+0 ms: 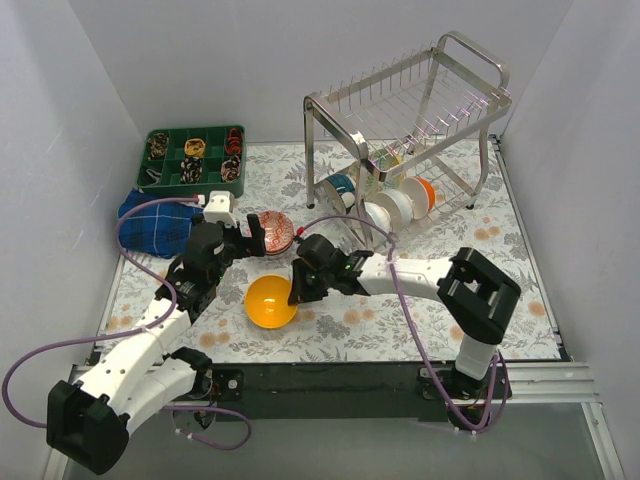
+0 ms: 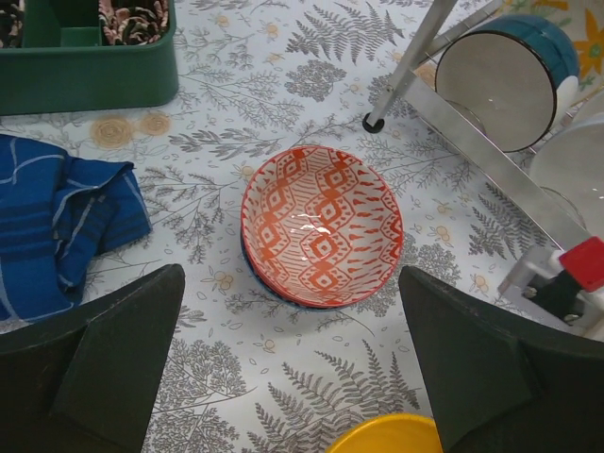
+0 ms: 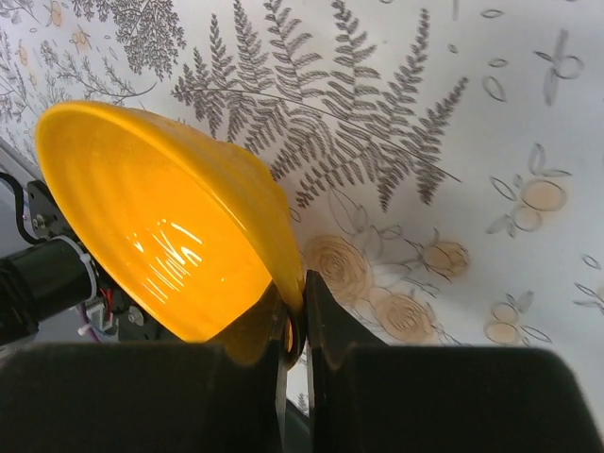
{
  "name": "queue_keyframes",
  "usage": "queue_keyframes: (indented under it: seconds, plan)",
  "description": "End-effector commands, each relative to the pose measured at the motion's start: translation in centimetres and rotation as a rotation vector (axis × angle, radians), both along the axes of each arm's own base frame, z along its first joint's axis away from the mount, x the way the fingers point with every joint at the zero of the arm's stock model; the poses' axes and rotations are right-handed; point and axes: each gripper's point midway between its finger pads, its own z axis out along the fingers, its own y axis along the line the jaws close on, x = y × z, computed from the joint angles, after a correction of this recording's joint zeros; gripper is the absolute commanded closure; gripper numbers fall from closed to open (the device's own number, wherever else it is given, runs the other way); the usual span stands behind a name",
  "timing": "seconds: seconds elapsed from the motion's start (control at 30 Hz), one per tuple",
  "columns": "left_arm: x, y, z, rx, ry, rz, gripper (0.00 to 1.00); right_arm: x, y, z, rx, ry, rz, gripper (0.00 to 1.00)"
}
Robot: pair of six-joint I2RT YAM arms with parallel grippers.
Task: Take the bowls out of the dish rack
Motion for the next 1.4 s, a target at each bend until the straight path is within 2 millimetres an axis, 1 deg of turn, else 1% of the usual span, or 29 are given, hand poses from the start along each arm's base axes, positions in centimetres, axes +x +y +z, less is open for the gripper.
queue_keyframes:
  seconds: [0.0,0.07,0.17,0.2,0.23,0.3,0.33,0.4,0.43,0.5,0.53,0.57,0.63,0.8,0.83,0.87,0.9,0.93,0.97,1.0,1.03,1.1,1.13,1.17,1.2,1.23,1.27,1.3,1.37]
  plan:
    - [-0.1,1.4,0.5,0.011,-0.022,0.07,0.02,0.7,2.7,0.6,0.008,0.013,0.02,0.92]
    - [-0.1,1.4,0.6,0.008,-0.024,0.072,0.02,1.1,3.5,0.9,0.015,0.009,0.011,0.87]
    - [-0.2,1.5,0.7,0.006,-0.029,0.073,0.02,2.0,4.0,0.2,-0.009,-0.004,-0.004,0.8]
    - [-0.2,1.4,0.7,0.006,-0.03,0.072,0.02,2.3,4.4,0.7,-0.001,-0.015,-0.005,0.78]
    - [-0.2,1.5,0.6,0.008,-0.028,0.074,0.02,2.5,4.5,0.7,-0.009,-0.018,-0.007,0.72]
    - [-0.2,1.5,0.8,0.006,-0.032,0.075,0.02,2.9,4.5,0.5,-0.021,-0.034,-0.016,0.68]
    - [-0.2,1.6,0.8,0.007,-0.033,0.076,0.02,3.0,4.4,0.6,-0.024,-0.041,-0.017,0.63]
    - [-0.2,1.5,0.9,0.006,-0.035,0.074,0.02,3.2,4.4,0.8,-0.025,-0.058,-0.012,0.58]
    - [-0.2,1.5,0.9,0.005,-0.036,0.074,0.02,3.2,4.2,0.7,-0.033,-0.062,-0.009,0.52]
    - [-0.2,1.5,0.9,0.006,-0.035,0.074,0.02,3.3,3.8,1.3,-0.04,-0.093,-0.005,0.47]
    - [-0.2,1.5,0.8,0.005,-0.035,0.073,0.02,3.0,3.2,1.1,-0.049,-0.093,0.004,0.43]
    - [-0.2,1.5,0.9,0.005,-0.034,0.073,0.02,3.3,2.8,1.9,-0.048,-0.127,-0.014,0.42]
    - [-0.2,1.5,0.9,0.004,-0.036,0.073,0.02,3.1,2.0,2.3,-0.054,-0.165,-0.001,0.4]
    - [-0.3,1.3,0.7,0.005,-0.03,0.061,0.02,0.8,0.5,3.9,-0.02,-0.26,0.098,0.36]
    - [-0.3,1.2,0.7,0.007,-0.029,0.059,0.02,0.3,0.1,3.9,-0.023,-0.28,0.133,0.35]
    - [-0.2,1.3,0.7,0.007,-0.029,0.06,0.02,0.0,-0.1,4.9,0.002,-0.301,0.138,0.35]
    - [-0.2,1.2,0.7,0.009,-0.028,0.058,0.02,-0.8,-0.9,4.1,-0.004,-0.291,0.159,0.34]
    - [-0.2,1.3,0.6,0.01,-0.025,0.058,0.02,-1.0,-1.0,4.5,0.017,-0.302,0.167,0.34]
    - [-0.2,1.3,0.7,0.01,-0.028,0.058,0.02,-1.2,-1.5,5.5,0.042,-0.32,0.171,0.34]
    - [-0.2,1.2,0.7,0.009,-0.028,0.057,0.02,-1.6,-2.4,4.7,0.024,-0.317,0.178,0.34]
    - [-0.2,1.2,0.6,0.01,-0.027,0.053,0.02,-1.8,-2.9,4.7,0.021,-0.326,0.181,0.34]
    - [-0.2,1.2,0.5,0.011,-0.024,0.053,0.02,-1.8,-4.2,5.4,0.026,-0.367,0.175,0.34]
    - [-0.2,1.2,0.6,0.01,-0.026,0.053,0.02,-2.1,-5.3,4.4,0.001,-0.367,0.176,0.34]
    - [-0.2,1.2,0.6,0.012,-0.025,0.053,0.02,-2.3,-5.9,5.1,0.011,-0.382,0.17,0.34]
    - [-0.3,1.1,0.6,0.011,-0.025,0.05,0.02,-2.2,-6.6,4.9,-0.006,-0.396,0.163,0.34]
    - [-0.2,1.1,0.6,0.011,-0.025,0.05,0.02,-2.4,-7.6,4.2,-0.03,-0.392,0.159,0.34]
    - [-0.2,1.1,0.6,0.01,-0.026,0.05,0.02,-2.5,-8.5,4.4,-0.042,-0.397,0.152,0.34]
    - [-0.3,1.0,0.6,0.009,-0.026,0.046,0.02,-2.3,-9.3,4.2,-0.062,-0.407,0.142,0.34]
    - [-0.3,1.0,0.6,0.009,-0.026,0.046,0.02,-1.8,-11.7,3.7,-0.118,-0.407,0.098,0.31]
